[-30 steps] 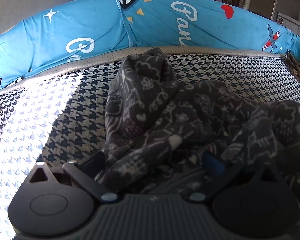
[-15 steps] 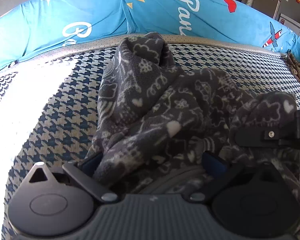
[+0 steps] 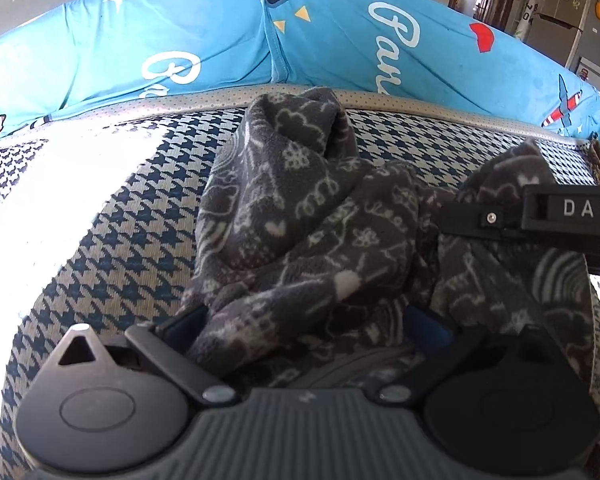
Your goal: Fold clothes
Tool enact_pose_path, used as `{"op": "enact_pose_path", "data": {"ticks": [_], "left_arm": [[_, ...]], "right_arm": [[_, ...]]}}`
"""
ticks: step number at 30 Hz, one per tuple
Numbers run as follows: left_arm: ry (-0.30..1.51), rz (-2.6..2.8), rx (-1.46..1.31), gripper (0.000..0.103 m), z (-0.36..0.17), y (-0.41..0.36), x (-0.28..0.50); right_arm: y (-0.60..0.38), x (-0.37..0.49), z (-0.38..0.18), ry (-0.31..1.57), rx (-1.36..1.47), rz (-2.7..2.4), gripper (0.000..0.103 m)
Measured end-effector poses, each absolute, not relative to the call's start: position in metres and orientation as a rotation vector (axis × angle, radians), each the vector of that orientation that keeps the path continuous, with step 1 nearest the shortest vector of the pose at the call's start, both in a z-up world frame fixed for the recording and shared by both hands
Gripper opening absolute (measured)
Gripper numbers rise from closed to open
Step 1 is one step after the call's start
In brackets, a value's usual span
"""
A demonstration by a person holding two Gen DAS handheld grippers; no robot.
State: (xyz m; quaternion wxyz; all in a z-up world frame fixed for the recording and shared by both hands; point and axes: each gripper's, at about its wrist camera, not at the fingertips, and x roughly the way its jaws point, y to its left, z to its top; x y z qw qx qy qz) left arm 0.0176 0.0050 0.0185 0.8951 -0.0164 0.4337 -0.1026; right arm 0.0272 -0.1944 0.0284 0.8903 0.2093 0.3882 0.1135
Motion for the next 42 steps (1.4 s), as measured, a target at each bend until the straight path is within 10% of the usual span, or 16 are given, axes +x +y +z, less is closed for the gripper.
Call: {"op": "enact_pose_path", "data": {"ticks": [16,23,42], "left_arm": [[0.627,-0.061,-0.172,0.103,0.057,-0.054,0.081],[0.882,-0.189,-0.545,0.103,0.036,-0.019,0.113],[0.836,0.048,-0.318,0.103,0.055,0.055,0.097]], "right_arm": [[-0.199,0.048,0.129,0.336,0.434,0.379,0.03],[-0.229,0.054,0.123,0.373,0.378,0.021,0.063],[-0.175,0.06,0.097,0.511,0.159,0.226,0.064]]}}
